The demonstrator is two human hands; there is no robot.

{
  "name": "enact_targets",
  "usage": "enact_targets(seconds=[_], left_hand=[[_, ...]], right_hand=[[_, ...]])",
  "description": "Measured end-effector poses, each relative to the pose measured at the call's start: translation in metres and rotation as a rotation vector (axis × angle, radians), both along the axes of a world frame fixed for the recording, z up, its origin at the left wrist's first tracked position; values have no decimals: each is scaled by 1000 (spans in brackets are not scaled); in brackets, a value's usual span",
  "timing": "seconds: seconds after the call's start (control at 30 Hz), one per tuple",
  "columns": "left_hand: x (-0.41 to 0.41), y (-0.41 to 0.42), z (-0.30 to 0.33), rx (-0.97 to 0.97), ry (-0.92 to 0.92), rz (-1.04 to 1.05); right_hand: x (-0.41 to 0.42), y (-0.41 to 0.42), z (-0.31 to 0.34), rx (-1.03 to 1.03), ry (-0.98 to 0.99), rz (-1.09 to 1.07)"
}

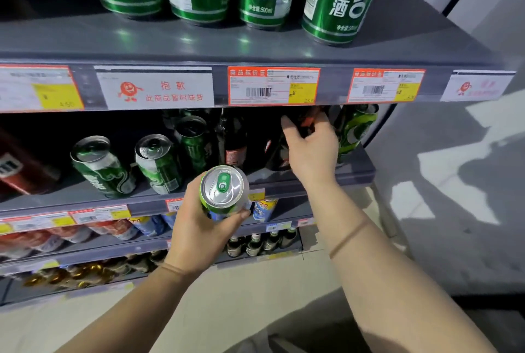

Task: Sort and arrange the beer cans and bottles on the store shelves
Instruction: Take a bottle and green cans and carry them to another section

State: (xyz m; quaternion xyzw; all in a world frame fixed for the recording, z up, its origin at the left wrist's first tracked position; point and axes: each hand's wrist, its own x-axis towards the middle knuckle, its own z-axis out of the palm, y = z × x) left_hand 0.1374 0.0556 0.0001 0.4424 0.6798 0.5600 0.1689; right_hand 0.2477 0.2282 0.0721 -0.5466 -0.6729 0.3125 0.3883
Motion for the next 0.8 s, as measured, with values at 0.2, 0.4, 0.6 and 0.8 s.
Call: enact_targets(seconds=[0.2, 0.4, 0.6, 0.8], left_hand=[[-12, -4, -8, -94, -148, -41], [-18, 3, -1, -143, -179, 3], [-20, 8, -2, -168, -229, 12], [-13, 16, -5, -154, -275, 31]], right_hand=[[-25, 37, 10, -47, -207, 51], [-29, 37, 9, -88, -275, 16], [-2, 21, 5, 16, -128, -43], [45, 8, -36, -55, -352, -286]])
